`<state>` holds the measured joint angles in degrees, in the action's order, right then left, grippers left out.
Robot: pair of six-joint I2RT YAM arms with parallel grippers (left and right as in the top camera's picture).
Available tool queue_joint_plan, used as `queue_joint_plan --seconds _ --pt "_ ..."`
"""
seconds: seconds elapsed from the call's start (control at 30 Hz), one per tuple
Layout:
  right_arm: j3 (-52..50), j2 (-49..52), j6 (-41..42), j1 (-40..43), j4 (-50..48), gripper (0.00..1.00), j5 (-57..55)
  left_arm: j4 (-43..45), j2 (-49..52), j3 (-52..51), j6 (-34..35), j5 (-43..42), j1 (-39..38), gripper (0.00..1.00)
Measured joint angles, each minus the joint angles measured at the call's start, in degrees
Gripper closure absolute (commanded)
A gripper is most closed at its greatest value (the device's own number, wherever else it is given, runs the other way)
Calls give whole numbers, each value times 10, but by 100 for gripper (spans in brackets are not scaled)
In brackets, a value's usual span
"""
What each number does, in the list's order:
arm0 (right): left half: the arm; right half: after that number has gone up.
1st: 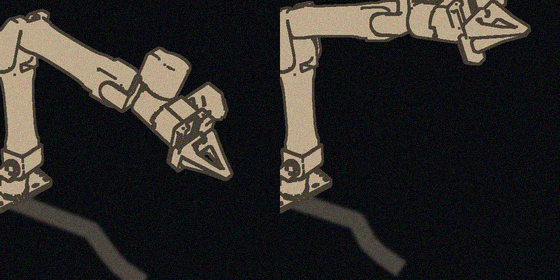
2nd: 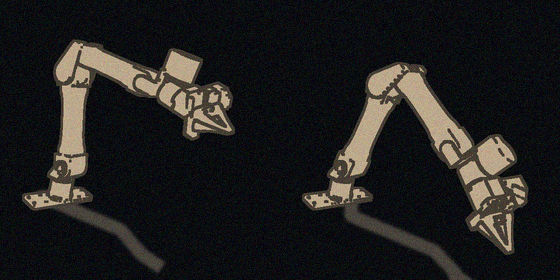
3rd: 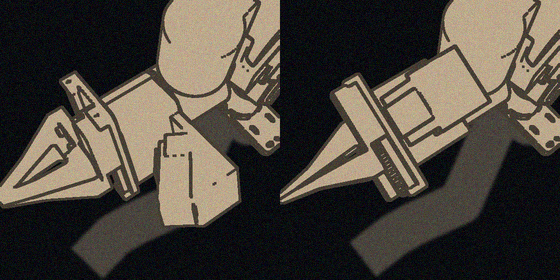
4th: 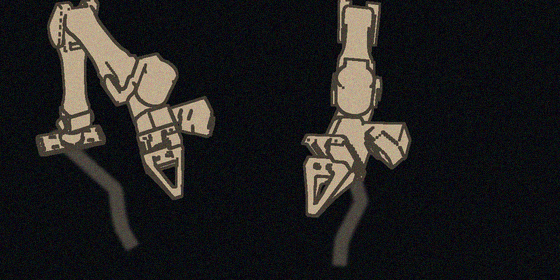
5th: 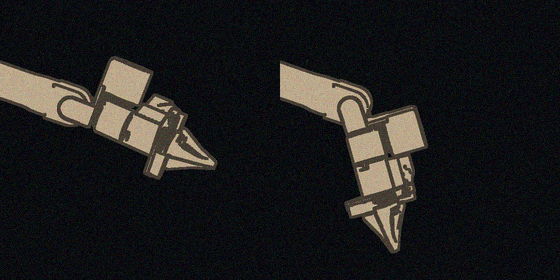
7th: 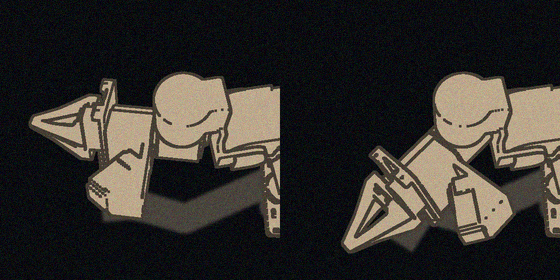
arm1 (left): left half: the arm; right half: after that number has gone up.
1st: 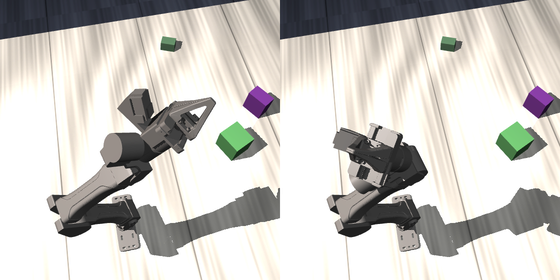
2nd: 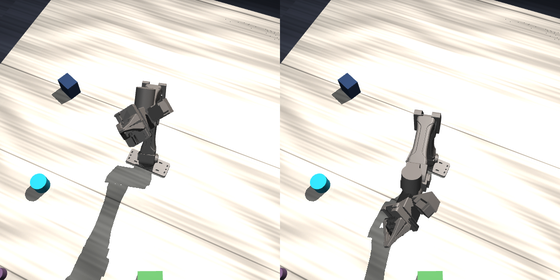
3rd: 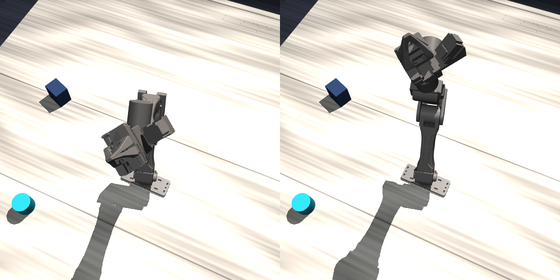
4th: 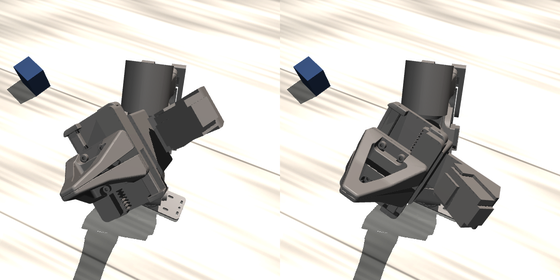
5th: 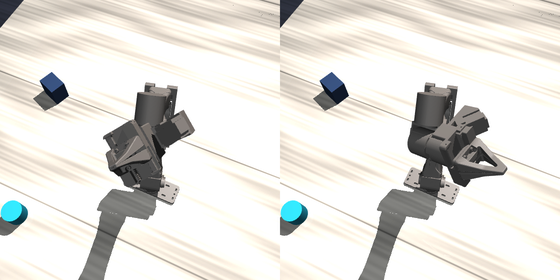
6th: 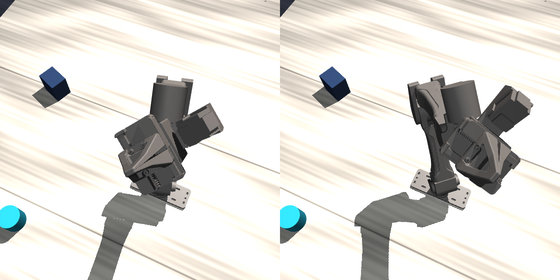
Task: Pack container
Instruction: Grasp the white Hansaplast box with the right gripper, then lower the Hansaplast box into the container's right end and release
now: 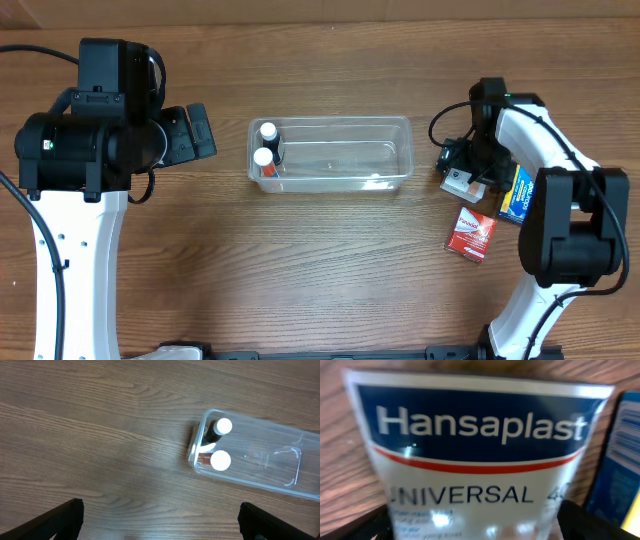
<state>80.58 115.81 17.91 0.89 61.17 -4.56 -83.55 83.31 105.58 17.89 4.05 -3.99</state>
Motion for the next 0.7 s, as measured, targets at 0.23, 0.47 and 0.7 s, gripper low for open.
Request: queue_joint_plan --seconds 0.23,0.47,0.7 --pt "-5 0 -1 0 -5 26 3 0 0 0 0 0 0 0" --pt "-3 0 -2 0 7 25 3 0 0 0 0 0 0 0" --pt "94 -33 -9 -21 106 25 3 0 0 0 0 0 0 0"
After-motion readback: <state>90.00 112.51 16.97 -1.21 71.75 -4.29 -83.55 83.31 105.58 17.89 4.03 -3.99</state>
